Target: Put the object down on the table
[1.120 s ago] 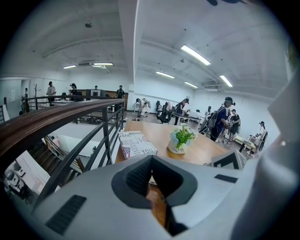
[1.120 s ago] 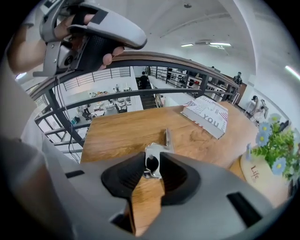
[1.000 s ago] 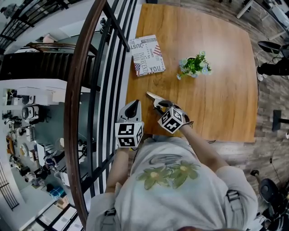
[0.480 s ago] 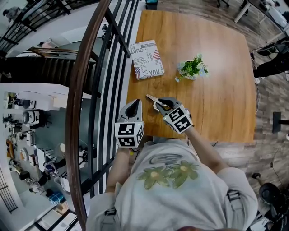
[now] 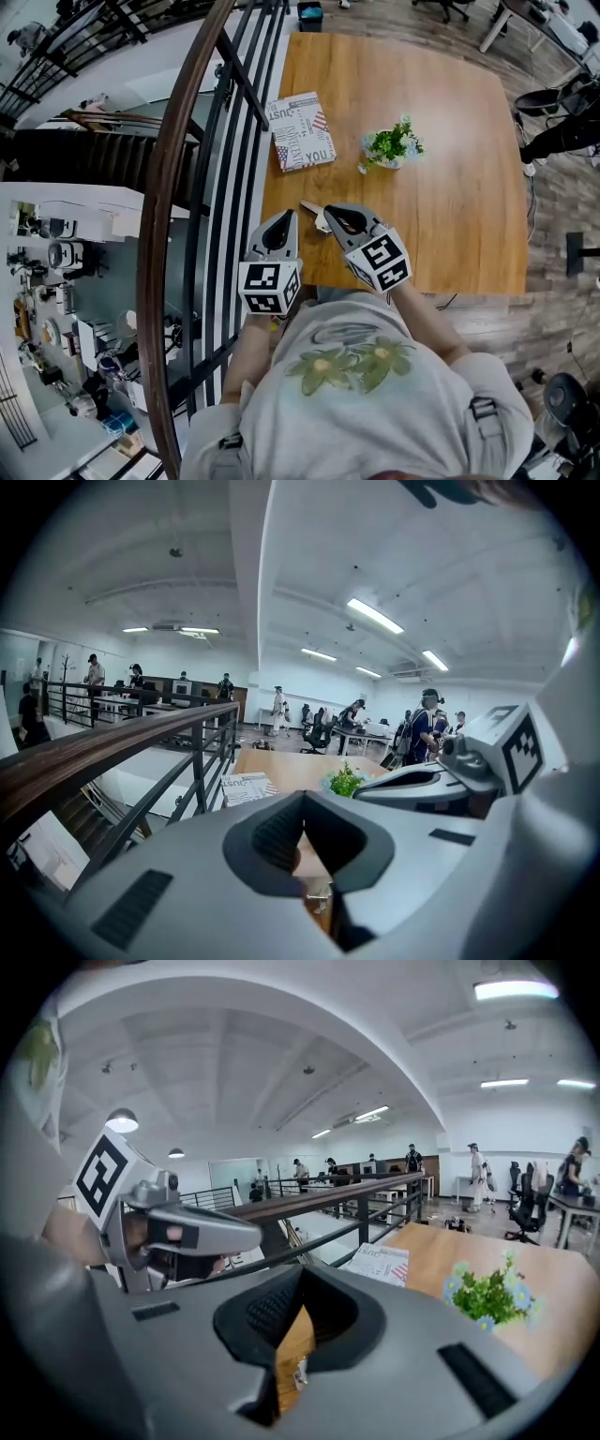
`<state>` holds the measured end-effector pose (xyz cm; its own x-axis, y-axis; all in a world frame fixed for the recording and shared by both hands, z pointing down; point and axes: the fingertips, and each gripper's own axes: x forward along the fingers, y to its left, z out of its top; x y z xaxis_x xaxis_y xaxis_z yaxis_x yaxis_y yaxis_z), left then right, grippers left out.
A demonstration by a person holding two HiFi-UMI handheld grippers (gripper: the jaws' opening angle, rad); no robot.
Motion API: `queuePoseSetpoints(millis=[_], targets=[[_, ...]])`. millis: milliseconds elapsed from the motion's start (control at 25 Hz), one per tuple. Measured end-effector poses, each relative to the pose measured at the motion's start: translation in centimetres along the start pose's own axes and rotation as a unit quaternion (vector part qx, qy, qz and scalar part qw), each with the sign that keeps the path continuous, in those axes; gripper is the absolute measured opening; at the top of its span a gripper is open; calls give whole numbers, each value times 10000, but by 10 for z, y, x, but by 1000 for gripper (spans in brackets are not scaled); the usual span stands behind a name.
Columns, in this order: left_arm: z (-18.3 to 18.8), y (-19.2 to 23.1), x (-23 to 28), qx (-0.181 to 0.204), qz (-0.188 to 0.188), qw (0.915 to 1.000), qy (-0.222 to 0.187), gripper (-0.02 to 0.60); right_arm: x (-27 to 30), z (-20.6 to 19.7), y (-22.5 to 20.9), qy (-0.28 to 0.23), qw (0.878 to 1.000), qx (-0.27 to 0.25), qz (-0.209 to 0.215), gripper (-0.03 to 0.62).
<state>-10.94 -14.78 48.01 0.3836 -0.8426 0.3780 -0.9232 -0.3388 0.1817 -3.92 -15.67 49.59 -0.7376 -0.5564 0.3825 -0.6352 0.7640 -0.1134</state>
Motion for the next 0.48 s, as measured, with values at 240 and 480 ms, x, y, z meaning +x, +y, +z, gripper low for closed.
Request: queuePoseSetpoints(millis=[240,480], targets=[[4,-12,-9,7,-71,9999,-87,14,-22,23,5,-363,9992,31,-152,6],[6,-20,-13,28,-113,9998,-150,14,-32,24,9,-355,9993,0,-143,5]])
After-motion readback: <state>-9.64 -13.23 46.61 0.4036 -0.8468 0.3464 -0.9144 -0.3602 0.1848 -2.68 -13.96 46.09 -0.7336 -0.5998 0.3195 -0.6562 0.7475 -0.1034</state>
